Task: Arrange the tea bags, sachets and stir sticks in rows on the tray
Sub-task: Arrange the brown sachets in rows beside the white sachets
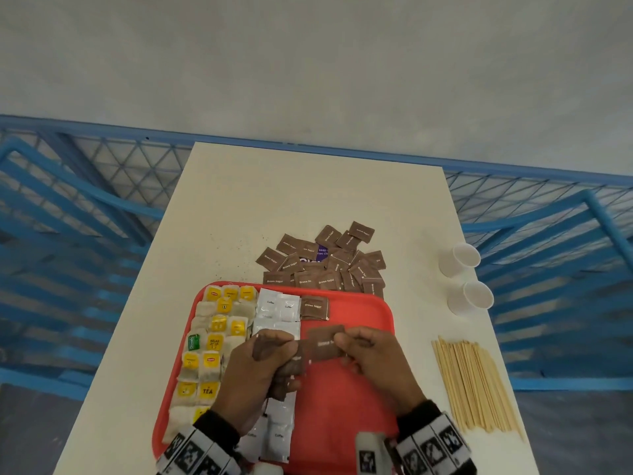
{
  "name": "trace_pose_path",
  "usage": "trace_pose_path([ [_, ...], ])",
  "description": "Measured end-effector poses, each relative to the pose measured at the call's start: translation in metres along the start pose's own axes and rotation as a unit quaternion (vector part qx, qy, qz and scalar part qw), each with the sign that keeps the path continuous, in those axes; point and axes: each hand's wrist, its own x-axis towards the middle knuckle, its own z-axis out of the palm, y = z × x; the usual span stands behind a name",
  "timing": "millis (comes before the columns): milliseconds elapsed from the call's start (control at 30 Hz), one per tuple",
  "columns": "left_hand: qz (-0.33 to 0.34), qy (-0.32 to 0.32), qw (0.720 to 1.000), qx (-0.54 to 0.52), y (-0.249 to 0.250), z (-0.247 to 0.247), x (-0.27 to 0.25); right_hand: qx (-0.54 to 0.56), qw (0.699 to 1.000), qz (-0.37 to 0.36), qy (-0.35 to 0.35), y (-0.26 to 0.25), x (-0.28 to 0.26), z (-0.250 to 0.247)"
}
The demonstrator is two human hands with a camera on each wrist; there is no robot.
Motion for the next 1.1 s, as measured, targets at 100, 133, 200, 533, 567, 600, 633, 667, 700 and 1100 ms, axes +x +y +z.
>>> trace_pose_path([
  [100,-0.015,0.015,1.000,-0.002,-0.002,-0.013,0.000,-0.009,0.997,0.047,0.065,0.016,0.047,-0.017],
  [133,-0.023,0.014,1.000,-0.005,-0.003,-0.018,-0.001,-0.021,0.995,0.060,0.081,0.020,0.061,-0.020],
  [200,-0.042,0.016,0.999,-0.012,-0.003,-0.026,-0.004,-0.018,0.991,0.081,0.105,0.026,0.084,-0.022],
  [533,-0.073,0.030,0.997,-0.015,-0.007,-0.046,-0.010,-0.114,0.975,0.109,0.158,0.039,0.116,-0.010],
  [567,-0.077,0.021,0.996,-0.030,-0.005,-0.045,-0.011,-0.136,0.972,0.103,0.163,0.038,0.116,-0.009],
  [600,-0.083,0.014,0.996,-0.043,-0.004,-0.046,-0.012,-0.162,0.968,0.099,0.165,0.038,0.116,-0.008],
  [633,-0.088,0.007,0.995,-0.056,-0.002,-0.046,-0.012,-0.184,0.965,0.095,0.163,0.038,0.117,-0.008],
  [667,-0.093,0.000,0.993,-0.067,-0.001,-0.046,-0.013,-0.199,0.962,0.096,0.159,0.036,0.116,-0.008],
  [700,-0.097,-0.010,0.992,-0.076,0.001,-0.046,-0.014,-0.212,0.960,0.097,0.156,0.034,0.115,-0.007],
  [1100,-0.043,-0.056,0.998,0.003,0.016,-0.020,-0.021,-0.125,0.982,-0.100,-0.105,-0.022,-0.016,0.051],
])
